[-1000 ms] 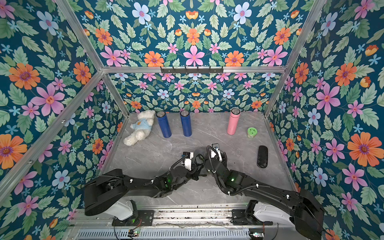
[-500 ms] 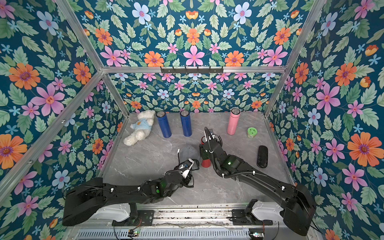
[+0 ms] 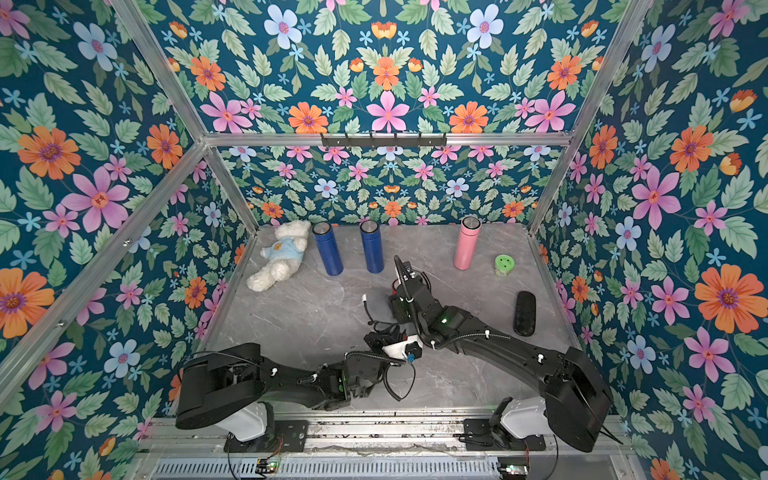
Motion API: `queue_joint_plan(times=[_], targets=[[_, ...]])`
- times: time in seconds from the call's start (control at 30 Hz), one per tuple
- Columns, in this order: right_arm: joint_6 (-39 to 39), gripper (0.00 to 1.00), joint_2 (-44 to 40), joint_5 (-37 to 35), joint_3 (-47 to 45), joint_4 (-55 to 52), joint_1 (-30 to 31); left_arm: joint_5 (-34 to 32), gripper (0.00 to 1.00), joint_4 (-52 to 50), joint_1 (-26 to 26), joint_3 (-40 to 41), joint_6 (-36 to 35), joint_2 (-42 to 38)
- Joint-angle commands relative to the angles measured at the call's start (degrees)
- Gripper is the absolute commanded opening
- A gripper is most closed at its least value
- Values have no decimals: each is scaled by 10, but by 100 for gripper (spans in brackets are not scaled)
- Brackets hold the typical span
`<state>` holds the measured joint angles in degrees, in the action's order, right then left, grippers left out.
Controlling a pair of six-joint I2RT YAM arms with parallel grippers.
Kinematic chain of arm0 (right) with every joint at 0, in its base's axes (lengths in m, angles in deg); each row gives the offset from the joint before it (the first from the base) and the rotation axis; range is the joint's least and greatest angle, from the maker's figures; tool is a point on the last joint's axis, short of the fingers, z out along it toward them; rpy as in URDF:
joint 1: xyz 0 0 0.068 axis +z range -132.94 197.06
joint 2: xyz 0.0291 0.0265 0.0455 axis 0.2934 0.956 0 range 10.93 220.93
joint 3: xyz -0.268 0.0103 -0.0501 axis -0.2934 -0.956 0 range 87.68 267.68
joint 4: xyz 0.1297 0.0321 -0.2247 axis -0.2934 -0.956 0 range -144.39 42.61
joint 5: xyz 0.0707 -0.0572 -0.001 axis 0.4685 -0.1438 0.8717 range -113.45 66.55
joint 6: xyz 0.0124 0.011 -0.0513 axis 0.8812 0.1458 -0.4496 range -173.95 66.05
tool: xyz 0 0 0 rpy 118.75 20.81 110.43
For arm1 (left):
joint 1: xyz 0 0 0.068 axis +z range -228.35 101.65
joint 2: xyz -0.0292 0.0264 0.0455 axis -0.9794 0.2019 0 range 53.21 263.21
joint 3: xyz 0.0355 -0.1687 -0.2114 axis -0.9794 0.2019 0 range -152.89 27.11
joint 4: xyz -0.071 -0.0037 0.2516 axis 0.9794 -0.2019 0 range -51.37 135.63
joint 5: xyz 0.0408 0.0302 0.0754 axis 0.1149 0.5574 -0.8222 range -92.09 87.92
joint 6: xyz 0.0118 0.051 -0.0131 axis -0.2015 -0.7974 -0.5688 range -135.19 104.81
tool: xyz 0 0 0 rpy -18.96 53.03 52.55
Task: Wipe the surface of the thermos
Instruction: Wipe the dirt from the surface of the thermos.
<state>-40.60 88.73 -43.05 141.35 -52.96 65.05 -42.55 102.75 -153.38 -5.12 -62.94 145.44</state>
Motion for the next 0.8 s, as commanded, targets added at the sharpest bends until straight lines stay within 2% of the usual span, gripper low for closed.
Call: queue_joint_plan(times=[0.0, 0.17, 0.4, 0.57, 0.77], targets=[[4, 0, -3, 2, -10, 37, 7, -4, 0, -3, 11, -19, -46, -7], [19, 0, -7, 5, -24, 48, 9, -7, 0, -15, 17, -16, -40, 17], [31, 0, -14, 11, -25, 45, 9, -28, 0, 53, 15, -6, -42, 126], [33, 0, -20, 6, -19, 30, 10, -36, 0, 37, 10, -16, -30, 190], [41, 0, -8, -1, -17, 16, 9, -112, 0, 203, -5, -23, -146, 258]])
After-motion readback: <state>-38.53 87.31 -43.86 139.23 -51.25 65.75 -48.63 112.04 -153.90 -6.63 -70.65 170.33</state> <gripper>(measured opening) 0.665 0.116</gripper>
